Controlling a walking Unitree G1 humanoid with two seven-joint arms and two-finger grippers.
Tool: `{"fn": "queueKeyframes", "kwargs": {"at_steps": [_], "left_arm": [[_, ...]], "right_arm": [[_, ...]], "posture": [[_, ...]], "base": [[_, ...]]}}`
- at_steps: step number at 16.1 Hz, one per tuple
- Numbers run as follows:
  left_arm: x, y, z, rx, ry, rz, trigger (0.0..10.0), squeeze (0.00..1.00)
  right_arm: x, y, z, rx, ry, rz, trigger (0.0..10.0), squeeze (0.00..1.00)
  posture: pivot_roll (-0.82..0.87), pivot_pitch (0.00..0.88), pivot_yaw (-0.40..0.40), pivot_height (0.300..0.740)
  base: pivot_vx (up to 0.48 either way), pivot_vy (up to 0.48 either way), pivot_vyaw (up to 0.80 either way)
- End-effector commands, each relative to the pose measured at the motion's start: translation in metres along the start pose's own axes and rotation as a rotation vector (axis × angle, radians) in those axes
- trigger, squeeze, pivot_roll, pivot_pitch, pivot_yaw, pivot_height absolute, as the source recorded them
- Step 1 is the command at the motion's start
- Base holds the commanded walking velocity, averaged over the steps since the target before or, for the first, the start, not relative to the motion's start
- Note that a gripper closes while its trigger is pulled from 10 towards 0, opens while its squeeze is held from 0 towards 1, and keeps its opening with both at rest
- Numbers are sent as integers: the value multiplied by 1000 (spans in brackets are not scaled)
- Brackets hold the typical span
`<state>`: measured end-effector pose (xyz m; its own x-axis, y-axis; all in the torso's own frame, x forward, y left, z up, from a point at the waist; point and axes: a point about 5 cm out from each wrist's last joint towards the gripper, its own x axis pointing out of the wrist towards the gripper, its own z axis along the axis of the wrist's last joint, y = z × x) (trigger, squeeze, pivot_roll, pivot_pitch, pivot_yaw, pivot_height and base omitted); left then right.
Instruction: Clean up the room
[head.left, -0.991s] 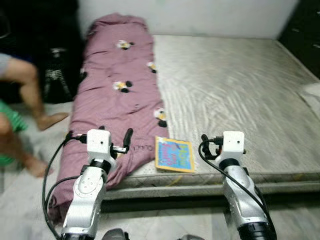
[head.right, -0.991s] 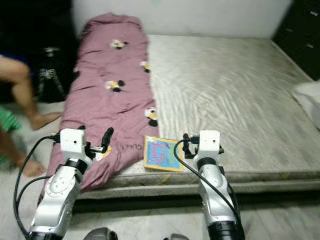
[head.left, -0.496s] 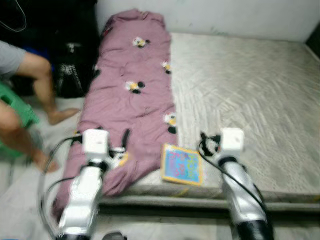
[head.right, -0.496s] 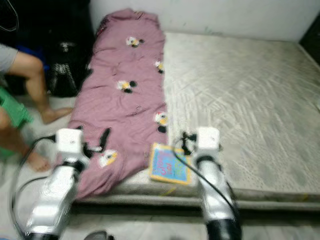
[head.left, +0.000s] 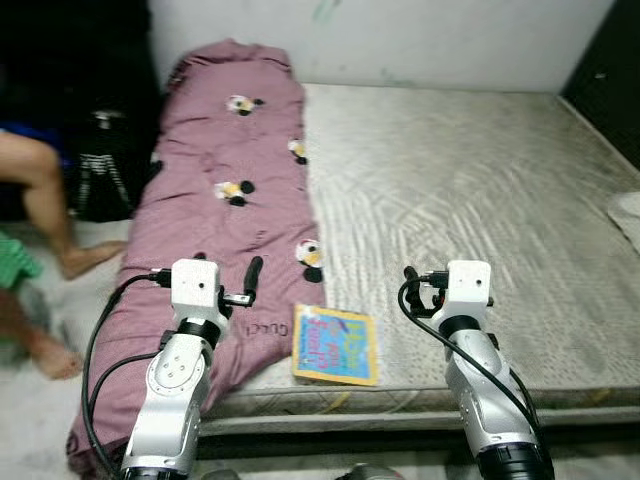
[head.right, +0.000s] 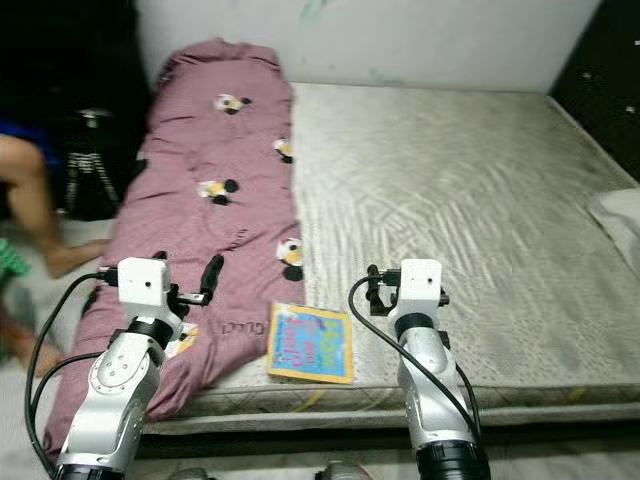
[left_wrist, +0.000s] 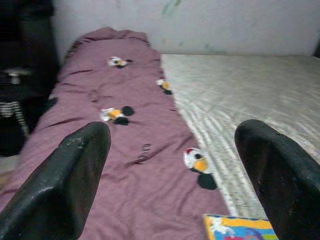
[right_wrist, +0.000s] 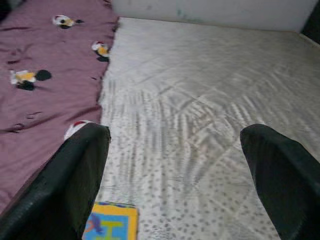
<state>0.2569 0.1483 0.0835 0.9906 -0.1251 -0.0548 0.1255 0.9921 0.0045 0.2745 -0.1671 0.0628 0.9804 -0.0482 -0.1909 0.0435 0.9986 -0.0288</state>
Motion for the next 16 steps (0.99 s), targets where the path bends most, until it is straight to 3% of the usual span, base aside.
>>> {"fn": "queueKeyframes", "kwargs": {"at_steps": [1,8,16], "left_arm": [[-1,0,-2,8,13,5,10000,0],[-3,4,-6,19,36,40,10000,0],[-5,4,-8,15,45,46,10000,0]], "right_arm": [[1,-4,0,9,10,-14,10000,0],[0,-2,-1,11,16,-7,10000,0],[-1,-3,-1,24,16,-14,10000,0]], "posture": [[-13,0,-56,740],[-10,0,-56,740],[-12,0,-56,740]], "base": [[0,0,0],[0,0,-146],[0,0,-700]]}}
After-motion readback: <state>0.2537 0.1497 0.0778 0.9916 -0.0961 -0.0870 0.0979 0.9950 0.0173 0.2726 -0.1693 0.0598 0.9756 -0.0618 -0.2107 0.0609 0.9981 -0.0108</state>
